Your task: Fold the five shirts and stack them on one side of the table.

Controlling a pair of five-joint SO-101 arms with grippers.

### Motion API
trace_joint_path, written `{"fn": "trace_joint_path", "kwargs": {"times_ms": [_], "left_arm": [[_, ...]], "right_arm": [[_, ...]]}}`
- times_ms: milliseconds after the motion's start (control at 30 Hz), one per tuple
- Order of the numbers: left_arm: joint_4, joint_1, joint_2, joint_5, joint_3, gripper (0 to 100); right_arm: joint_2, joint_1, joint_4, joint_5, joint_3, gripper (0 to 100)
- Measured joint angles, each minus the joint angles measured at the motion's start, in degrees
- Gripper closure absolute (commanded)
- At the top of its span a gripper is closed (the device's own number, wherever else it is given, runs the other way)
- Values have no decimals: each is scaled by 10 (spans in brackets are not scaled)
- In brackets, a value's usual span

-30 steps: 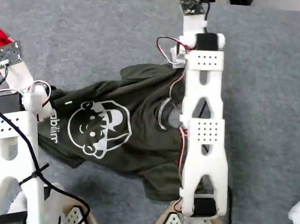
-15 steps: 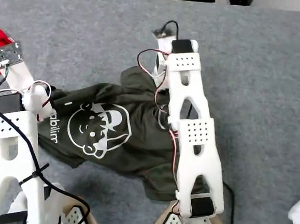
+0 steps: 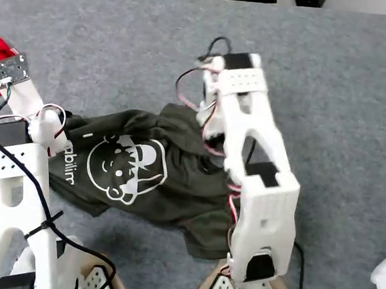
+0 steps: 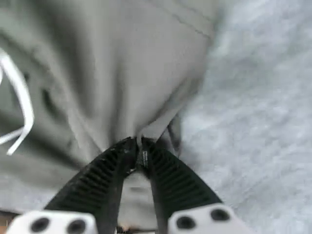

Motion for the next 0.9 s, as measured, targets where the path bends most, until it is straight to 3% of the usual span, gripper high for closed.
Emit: {"fn": "trace_joint_path", "kwargs": {"times_ms": [133,333,533,667,900], "left_arm": [[0,0,0,0,0,982],[0,0,0,0,0,982],[0,0,0,0,0,982],[0,0,0,0,0,982],[0,0,0,0,0,982]], "right_arm": [[-16,-25,-34,2,79,957],[-17,-22,-38,2,67,730],[-17,50,-2,-2,-97,775],[-15,101,-2,-63,-199,805],[89,87,-10,-171,-249,772]]}}
